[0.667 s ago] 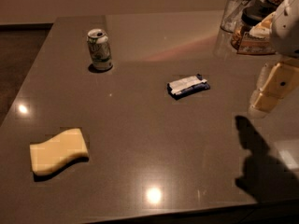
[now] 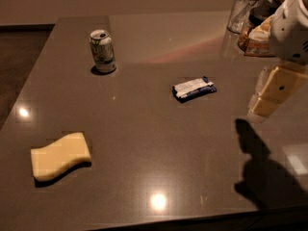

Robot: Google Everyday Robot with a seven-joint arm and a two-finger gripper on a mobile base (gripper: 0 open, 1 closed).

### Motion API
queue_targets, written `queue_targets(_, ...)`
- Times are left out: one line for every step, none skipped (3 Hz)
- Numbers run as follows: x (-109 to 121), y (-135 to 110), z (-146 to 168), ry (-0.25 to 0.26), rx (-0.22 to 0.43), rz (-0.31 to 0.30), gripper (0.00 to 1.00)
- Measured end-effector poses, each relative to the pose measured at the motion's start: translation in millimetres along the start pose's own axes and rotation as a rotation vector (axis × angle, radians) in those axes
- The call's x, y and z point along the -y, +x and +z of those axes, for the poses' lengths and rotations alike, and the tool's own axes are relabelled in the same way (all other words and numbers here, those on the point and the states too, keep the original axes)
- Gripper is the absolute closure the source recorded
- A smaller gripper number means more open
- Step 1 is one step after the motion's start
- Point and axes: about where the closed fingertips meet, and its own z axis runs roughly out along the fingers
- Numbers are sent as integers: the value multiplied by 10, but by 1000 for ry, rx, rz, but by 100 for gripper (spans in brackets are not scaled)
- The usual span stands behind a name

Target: Move sponge near 7up can

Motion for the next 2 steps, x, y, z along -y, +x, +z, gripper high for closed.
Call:
queue_targets(-101, -197, 130, -34, 29, -12, 0)
queue_targets(-299, -458, 328, -78, 76, -36, 0)
